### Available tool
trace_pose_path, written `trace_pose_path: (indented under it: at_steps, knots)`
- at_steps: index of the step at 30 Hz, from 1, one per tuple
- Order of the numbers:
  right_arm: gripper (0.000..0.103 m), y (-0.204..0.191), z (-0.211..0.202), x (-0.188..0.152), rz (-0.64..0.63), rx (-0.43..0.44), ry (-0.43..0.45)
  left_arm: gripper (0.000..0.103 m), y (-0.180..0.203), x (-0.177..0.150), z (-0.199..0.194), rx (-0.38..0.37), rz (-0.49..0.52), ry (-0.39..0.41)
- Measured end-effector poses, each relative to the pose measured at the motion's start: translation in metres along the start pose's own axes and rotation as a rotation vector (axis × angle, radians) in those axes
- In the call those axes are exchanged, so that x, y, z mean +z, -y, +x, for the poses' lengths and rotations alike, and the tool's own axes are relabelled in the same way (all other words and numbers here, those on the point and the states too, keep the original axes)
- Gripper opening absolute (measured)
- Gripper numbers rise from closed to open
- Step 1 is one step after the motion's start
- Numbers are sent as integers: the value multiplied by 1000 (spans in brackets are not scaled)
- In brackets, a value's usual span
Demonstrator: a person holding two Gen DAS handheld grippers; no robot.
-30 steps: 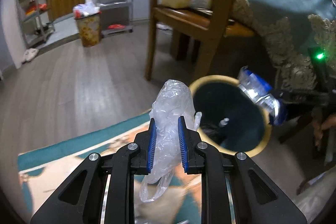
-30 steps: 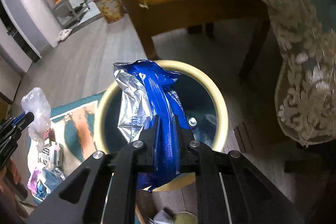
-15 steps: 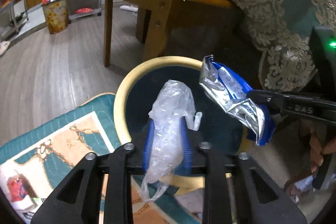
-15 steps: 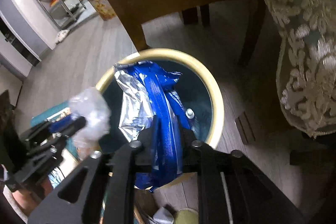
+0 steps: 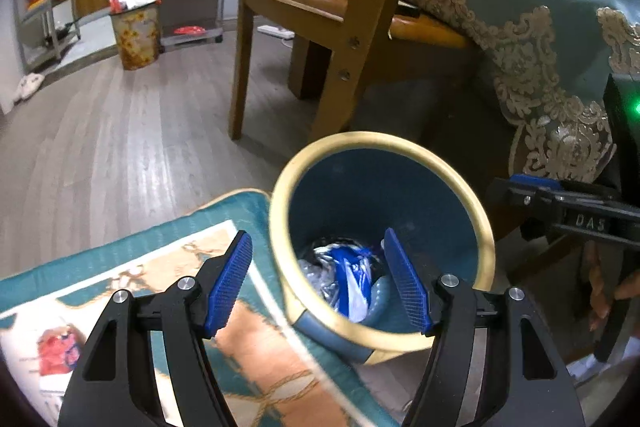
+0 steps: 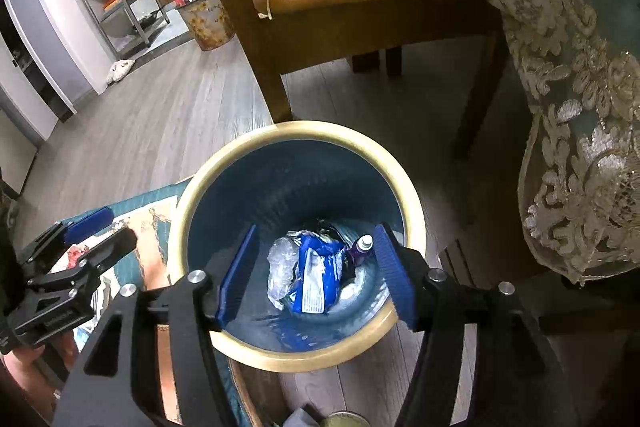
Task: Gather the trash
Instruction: 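Move both items over the teal bin and release them inside, then grasp the pink wrapper with left gripper while right gripper grasps blue face mask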
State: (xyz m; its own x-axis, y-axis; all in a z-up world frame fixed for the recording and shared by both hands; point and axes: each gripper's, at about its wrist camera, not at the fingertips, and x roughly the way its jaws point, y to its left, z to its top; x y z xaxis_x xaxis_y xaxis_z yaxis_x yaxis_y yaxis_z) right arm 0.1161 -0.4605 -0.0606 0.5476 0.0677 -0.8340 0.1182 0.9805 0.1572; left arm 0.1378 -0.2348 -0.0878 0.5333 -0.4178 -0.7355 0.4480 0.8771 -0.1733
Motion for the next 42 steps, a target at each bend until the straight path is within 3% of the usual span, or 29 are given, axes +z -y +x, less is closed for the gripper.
trace_pose_path:
  at_steps: [12,22,30,42]
  knots:
    - [90,-51,-22,-2,-100,-16,48,79,-48,-17,-95,112,-7,75]
    - [91,-136,-30,-30,-193,65,24,79,-130,-56,-184,260,-128,120]
    - [91,-200,-19,-56,-216,128,-34,79,-184,-95,-231,354,-230,119]
    - [91,-280,-8,-120,-332,142,-38,79,-228,-179,-249,402,-375,36]
